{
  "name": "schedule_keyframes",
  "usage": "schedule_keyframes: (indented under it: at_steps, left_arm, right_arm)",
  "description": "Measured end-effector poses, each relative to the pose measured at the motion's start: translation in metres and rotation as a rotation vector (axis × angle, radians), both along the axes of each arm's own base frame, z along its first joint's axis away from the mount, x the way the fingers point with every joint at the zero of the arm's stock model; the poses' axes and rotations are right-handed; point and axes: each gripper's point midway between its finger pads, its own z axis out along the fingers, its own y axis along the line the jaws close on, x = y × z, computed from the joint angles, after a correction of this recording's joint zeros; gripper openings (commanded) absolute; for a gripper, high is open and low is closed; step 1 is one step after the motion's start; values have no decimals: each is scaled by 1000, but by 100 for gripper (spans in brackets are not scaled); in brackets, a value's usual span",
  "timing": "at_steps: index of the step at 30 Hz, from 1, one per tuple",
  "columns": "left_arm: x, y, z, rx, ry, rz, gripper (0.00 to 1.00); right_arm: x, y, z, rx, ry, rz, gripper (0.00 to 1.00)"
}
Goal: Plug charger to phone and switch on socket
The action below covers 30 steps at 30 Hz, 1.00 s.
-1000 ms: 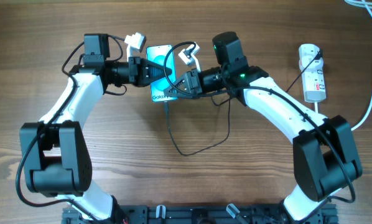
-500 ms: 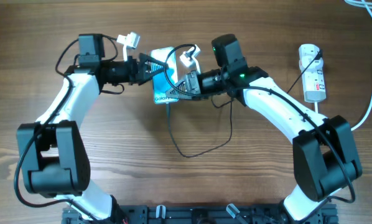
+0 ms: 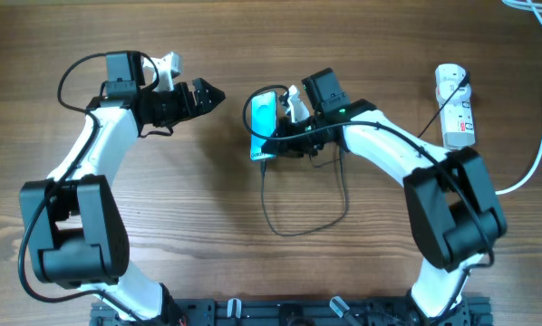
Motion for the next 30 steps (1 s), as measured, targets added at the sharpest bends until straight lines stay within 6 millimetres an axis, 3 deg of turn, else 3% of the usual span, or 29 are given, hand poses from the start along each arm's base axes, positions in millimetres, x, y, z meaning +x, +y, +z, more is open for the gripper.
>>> schedule_keyframes:
  at_steps: [6, 15, 19, 30]
  left_arm:
    - [0, 2, -2, 14, 8, 9, 100]
    - [0, 3, -3, 20, 8, 12, 100]
    - [0, 3, -3, 20, 9, 12, 100]
    - [0, 3, -3, 20, 8, 12, 100]
  right_arm:
    - [0, -2, -38, -39, 54, -3, 4]
    - [3, -1, -38, -40, 17, 9, 10]
    - [4, -2, -39, -48, 11, 7, 20]
    - [5, -3, -40, -53, 7, 5, 25]
